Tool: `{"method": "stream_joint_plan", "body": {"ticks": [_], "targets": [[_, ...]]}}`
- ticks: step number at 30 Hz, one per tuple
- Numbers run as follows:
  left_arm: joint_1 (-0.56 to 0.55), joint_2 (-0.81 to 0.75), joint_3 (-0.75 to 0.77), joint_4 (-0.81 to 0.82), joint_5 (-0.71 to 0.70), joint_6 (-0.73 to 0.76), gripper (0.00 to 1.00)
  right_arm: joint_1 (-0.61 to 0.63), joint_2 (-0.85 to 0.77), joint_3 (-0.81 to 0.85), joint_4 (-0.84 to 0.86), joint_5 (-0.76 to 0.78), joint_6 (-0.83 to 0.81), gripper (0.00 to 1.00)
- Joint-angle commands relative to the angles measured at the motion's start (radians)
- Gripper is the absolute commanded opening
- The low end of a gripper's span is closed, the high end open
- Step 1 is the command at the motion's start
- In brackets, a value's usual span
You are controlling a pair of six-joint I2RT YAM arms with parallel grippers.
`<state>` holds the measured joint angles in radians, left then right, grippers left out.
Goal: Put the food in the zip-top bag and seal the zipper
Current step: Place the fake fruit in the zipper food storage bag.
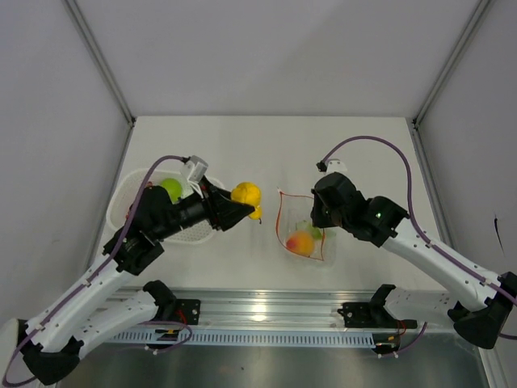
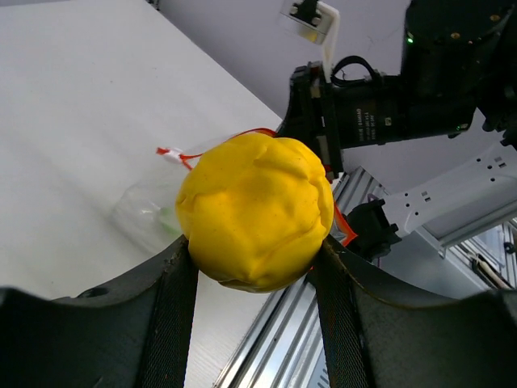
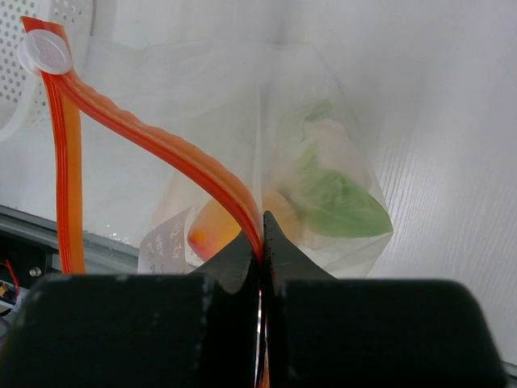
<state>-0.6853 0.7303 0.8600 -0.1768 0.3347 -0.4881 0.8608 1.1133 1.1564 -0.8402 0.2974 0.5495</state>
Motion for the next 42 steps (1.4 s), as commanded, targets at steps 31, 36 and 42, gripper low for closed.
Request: {"method": "stream_joint_plan", "body": {"ticks": [31,36,42], "targets": [[-0.309,0.293,0.017,0.388,-0.290,0.149,0.01,-0.014,0.010,0.078,0.055,-0.132,0.067,0.00],[-0.319,0.281,-0.022,0.401,-0.301,0.138,0.01,-0.037,0.014,0.074,0.078,-0.181,0.096,0.00],[-0.336,0.279,-0.065,0.422,-0.318,0.125,0.01,-0.052,0.014,0.078,0.092,-0.205,0.110,0.00]]}}
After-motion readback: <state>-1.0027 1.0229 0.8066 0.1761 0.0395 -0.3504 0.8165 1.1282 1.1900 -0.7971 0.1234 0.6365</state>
